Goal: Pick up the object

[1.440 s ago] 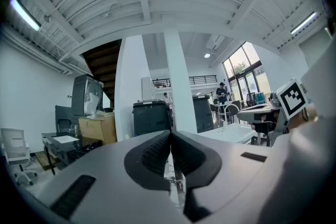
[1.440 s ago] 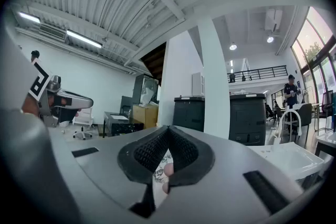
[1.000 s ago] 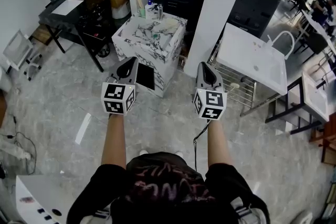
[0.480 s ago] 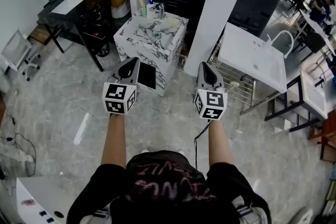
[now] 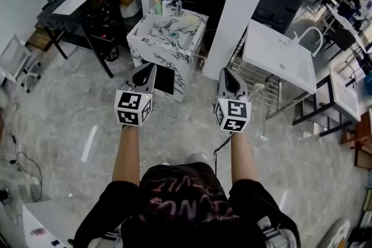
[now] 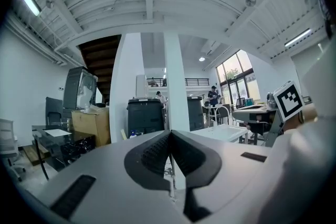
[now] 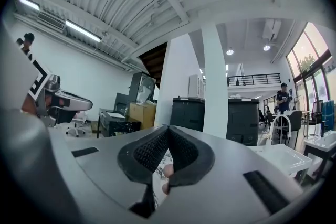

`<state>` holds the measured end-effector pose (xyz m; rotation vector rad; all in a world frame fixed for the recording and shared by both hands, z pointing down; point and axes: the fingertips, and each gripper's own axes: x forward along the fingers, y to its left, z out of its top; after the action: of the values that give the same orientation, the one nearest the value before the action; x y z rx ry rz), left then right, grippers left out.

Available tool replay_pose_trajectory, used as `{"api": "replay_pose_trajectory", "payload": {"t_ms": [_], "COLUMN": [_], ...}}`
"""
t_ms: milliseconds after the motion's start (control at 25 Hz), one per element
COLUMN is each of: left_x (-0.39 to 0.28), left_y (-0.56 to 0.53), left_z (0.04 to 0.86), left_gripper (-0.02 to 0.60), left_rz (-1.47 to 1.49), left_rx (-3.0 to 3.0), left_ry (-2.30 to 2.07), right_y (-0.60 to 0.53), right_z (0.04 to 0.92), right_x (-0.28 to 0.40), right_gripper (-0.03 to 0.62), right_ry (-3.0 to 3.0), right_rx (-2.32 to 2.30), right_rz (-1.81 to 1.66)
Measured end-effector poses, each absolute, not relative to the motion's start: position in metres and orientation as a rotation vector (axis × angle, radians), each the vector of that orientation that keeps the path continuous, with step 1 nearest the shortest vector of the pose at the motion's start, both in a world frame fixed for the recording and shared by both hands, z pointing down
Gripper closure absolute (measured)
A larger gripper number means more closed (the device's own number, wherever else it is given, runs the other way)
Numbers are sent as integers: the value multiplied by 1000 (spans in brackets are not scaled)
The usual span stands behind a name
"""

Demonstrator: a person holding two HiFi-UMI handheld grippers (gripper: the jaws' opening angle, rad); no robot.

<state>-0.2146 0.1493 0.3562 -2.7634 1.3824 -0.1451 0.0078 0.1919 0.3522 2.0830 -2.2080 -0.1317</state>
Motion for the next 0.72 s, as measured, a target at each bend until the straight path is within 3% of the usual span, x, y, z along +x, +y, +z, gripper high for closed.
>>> {"api": "replay_pose_trajectory", "payload": {"t_ms": [720], "left_x": [-199], "left_y": [97], "left_z": [381], "left_gripper": [565], "left_rz": [-192], "left_rx": [-2782], "left_ry": [1373], "right_y": [139], "right_z": [370], "right_x": [23], "right_gripper": [579], "right_ry": [-2201], "right_rx": [2096], "right_rz": [-122]}}
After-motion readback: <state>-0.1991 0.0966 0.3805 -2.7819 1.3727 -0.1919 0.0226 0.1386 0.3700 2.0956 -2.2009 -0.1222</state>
